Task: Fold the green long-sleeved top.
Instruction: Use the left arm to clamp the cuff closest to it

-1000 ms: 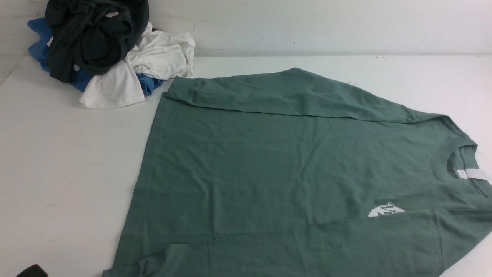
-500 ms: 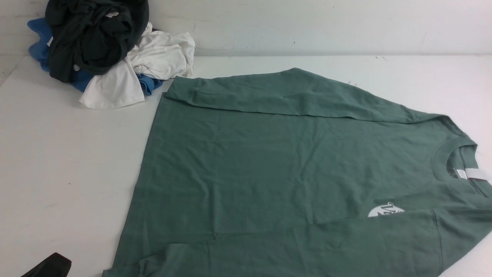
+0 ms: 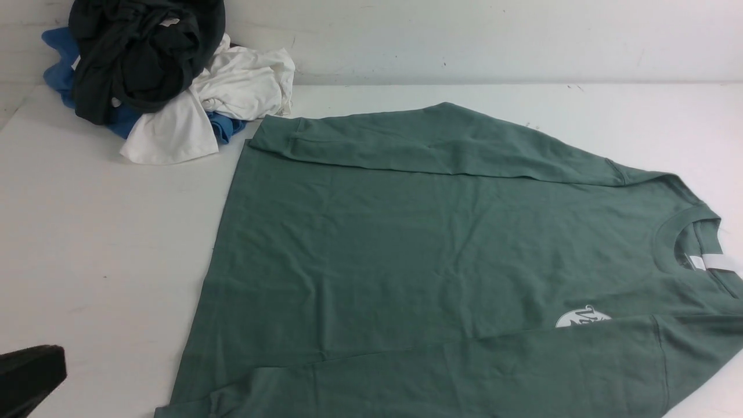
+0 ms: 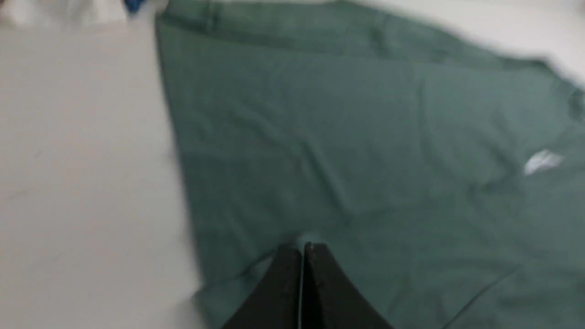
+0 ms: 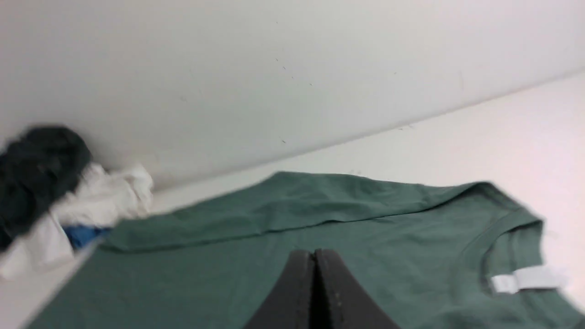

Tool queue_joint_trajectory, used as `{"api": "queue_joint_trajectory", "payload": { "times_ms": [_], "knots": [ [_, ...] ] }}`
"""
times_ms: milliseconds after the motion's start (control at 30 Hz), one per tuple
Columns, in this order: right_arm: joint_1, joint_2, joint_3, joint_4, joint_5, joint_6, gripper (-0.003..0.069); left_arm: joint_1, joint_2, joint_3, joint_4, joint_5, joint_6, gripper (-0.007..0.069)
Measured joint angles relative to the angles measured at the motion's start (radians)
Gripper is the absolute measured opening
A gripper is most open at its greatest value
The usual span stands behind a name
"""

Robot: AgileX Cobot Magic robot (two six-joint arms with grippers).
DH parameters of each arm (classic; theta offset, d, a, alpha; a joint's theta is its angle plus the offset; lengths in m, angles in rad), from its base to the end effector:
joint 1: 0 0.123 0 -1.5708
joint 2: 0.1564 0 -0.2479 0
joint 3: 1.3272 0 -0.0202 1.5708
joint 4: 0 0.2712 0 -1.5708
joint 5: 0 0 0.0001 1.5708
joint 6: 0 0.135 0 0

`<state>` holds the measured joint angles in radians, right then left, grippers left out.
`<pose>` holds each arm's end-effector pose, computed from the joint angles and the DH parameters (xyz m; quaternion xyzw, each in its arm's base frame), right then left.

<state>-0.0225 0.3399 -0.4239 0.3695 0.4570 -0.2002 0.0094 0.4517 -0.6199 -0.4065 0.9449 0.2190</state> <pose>0.1751 0.0176 0.2730 0.0132 0.7913 0.0972 0.6035 0.1561 -0.0418 0.2754 0.0557 0.8849 -0.1495 0.4376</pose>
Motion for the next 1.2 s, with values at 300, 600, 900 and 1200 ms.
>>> {"api": "queue_joint_trajectory", "payload": {
  "times_ms": [300,600,900,1200],
  "knots": [
    [0.169,0.453,-0.337,-0.097,0.488,-0.052,-0.0014,-0.060,0.473,-0.129,0.270,0.195,-0.056,0.0019],
    [0.364,0.637,-0.350,-0.131,0.676,-0.063,-0.0014,-0.126,0.808,-0.037,0.220,-0.039,-0.060,0.0256],
    [0.368,0.638,-0.350,-0.148,0.605,-0.063,-0.0014,-0.126,0.933,-0.033,0.138,-0.216,-0.052,0.0351],
    [0.368,0.638,-0.350,-0.161,0.591,-0.063,-0.0014,-0.171,1.047,-0.033,0.100,-0.241,-0.008,0.0315]
  ]
}}
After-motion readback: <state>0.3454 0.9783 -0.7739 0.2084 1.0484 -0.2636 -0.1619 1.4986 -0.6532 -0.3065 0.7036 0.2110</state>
